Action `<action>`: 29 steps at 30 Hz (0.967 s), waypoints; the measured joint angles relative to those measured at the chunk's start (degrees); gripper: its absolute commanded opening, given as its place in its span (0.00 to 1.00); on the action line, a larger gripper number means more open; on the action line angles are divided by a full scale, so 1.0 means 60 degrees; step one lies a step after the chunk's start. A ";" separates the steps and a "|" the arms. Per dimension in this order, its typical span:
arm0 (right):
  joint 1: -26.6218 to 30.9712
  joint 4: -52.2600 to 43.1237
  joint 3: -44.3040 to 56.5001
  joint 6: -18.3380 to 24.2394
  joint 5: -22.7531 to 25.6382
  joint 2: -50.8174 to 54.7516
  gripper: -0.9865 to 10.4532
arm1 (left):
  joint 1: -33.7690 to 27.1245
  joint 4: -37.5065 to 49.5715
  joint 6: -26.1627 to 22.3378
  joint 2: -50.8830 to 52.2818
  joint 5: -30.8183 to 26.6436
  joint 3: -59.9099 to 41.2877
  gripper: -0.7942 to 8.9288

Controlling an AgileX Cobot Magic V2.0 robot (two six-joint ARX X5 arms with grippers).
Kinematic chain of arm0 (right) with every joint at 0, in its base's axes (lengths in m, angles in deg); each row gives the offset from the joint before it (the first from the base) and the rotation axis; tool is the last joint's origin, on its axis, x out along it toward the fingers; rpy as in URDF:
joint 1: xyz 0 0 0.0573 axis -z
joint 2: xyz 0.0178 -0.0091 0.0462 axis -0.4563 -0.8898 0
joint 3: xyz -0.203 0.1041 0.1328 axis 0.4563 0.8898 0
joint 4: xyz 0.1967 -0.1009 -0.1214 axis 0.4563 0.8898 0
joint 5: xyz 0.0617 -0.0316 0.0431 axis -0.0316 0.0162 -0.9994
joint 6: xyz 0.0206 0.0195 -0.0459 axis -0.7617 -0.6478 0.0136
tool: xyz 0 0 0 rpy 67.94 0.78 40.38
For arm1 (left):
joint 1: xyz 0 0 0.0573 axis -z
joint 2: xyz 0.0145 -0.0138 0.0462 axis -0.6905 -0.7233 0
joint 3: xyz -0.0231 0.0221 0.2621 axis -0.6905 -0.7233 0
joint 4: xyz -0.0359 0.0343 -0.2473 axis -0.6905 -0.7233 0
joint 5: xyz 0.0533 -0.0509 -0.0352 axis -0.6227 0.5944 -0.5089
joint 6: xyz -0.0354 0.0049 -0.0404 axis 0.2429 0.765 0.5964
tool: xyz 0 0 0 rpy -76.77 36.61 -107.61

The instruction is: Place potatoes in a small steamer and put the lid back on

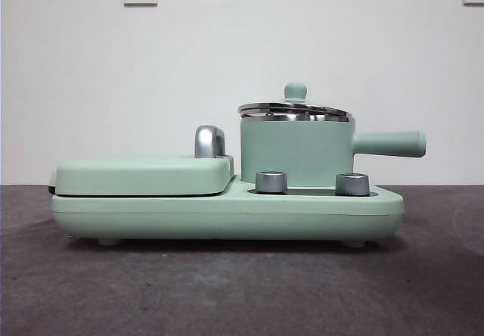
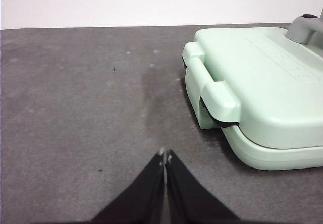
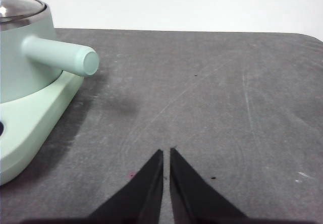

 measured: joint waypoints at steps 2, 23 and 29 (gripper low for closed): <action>0.0091 0.0000 0.0000 0.0000 0.0000 0.0000 0.10 | 0.0000 0.0000 0.0000 0.0000 0.0000 0.0000 0.09; 0.0215 -0.0004 0.0000 0.0000 0.0000 0.0000 0.10 | 0.0000 0.0000 0.0000 0.0000 0.0000 0.0000 0.09; 0.0215 -0.0004 0.0000 0.0000 0.0000 0.0000 0.10 | 0.0000 0.0000 0.0000 0.0000 0.0000 0.0000 0.09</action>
